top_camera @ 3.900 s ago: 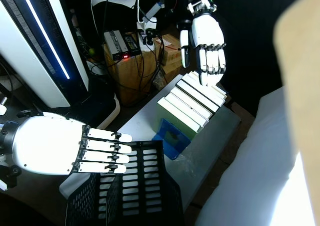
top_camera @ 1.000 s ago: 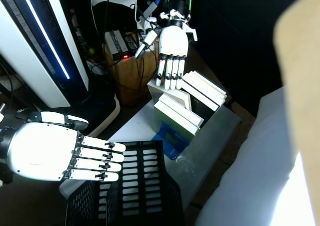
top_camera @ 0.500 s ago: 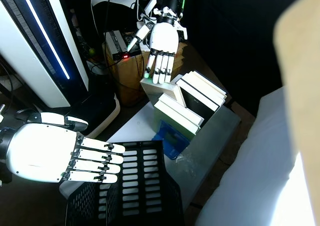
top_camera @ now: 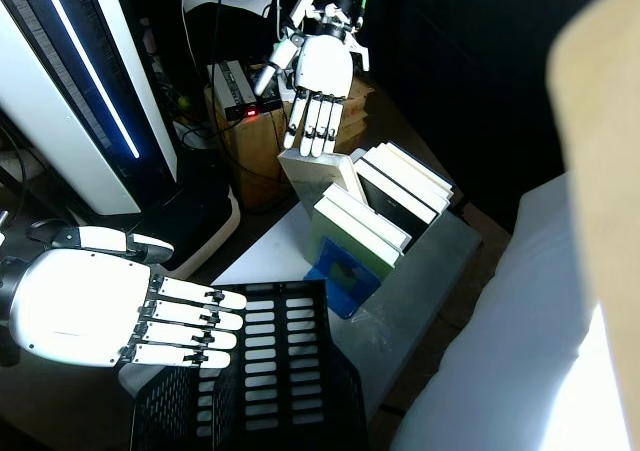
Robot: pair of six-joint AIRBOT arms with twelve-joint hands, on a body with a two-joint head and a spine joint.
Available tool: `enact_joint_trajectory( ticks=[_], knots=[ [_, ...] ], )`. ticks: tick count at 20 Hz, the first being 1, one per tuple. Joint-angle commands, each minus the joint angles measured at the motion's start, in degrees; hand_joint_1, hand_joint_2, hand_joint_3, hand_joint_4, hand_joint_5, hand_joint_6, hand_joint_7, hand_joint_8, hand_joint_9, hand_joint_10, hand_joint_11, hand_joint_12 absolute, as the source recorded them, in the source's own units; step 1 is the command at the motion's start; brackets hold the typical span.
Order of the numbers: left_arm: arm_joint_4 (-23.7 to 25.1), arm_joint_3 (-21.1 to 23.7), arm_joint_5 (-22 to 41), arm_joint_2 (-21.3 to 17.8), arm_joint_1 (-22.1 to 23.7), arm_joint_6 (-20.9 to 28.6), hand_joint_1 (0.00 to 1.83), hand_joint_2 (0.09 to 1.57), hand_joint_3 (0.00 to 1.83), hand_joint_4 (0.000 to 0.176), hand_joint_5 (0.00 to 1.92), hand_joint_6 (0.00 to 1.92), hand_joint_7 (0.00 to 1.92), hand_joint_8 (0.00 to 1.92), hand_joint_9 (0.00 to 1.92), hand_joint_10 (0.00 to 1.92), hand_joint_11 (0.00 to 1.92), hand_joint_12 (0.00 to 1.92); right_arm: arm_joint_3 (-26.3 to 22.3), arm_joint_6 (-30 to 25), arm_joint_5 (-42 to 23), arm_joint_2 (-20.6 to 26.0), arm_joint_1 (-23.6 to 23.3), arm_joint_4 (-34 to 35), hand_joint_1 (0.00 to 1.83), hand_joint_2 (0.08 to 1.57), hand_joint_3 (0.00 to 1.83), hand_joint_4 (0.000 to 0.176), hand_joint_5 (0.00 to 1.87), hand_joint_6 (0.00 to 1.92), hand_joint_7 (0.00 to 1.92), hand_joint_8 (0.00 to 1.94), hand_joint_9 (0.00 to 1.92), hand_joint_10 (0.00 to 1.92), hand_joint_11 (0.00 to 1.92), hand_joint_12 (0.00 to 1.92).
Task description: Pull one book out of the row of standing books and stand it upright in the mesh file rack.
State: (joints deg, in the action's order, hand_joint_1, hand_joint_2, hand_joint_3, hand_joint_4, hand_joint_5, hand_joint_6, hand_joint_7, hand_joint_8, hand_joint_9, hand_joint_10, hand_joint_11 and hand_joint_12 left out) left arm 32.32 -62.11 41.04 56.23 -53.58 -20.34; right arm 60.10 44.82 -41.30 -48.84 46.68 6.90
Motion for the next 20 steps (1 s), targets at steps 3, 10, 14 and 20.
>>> enact_joint_trajectory(
  ticks=[3, 10, 14, 20],
  knots=[
    [-4.0, 1.6, 12.2, -2.4, 0.5, -0.4, 0.0, 1.48, 0.02, 0.005, 0.21, 0.0, 0.0, 0.0, 0.0, 0.0, 0.0, 0.0, -1.0, -0.2, -6.8, 1.4, -0.2, 0.3, 0.29, 1.25, 0.0, 0.0, 0.0, 0.0, 0.0, 0.0, 0.0, 0.0, 0.0, 0.0],
    [-27.3, 0.7, 23.9, -5.6, -3.2, -12.1, 0.13, 1.46, 0.0, 0.014, 0.0, 0.0, 0.0, 0.0, 0.0, 0.0, 0.0, 0.0, -3.6, -1.6, -6.3, 3.8, -3.0, -8.9, 0.43, 1.21, 0.0, 0.0, 0.0, 0.0, 0.0, 0.0, 0.0, 0.0, 0.0, 0.0],
    [-38.2, -2.1, 27.1, -5.4, -4.9, -14.1, 0.28, 1.41, 0.0, 0.0, 0.0, 0.0, 0.0, 0.0, 0.0, 0.0, 0.0, 0.0, -2.1, -5.8, -0.8, 1.7, -9.7, -19.1, 0.49, 1.16, 0.0, 0.004, 0.0, 0.0, 0.0, 0.0, 0.0, 0.0, 0.0, 0.0],
    [-50.9, -6.1, 29.9, -4.7, -8.3, -13.6, 0.36, 1.37, 0.0, 0.0, 0.0, 0.0, 0.0, 0.0, 0.0, 0.0, 0.0, 0.0, 2.6, -19.9, 9.4, -5.5, -23.4, -43.8, 0.56, 1.12, 0.0, 0.005, 0.0, 0.0, 0.0, 0.0, 0.0, 0.0, 0.0, 0.0]
  ],
)
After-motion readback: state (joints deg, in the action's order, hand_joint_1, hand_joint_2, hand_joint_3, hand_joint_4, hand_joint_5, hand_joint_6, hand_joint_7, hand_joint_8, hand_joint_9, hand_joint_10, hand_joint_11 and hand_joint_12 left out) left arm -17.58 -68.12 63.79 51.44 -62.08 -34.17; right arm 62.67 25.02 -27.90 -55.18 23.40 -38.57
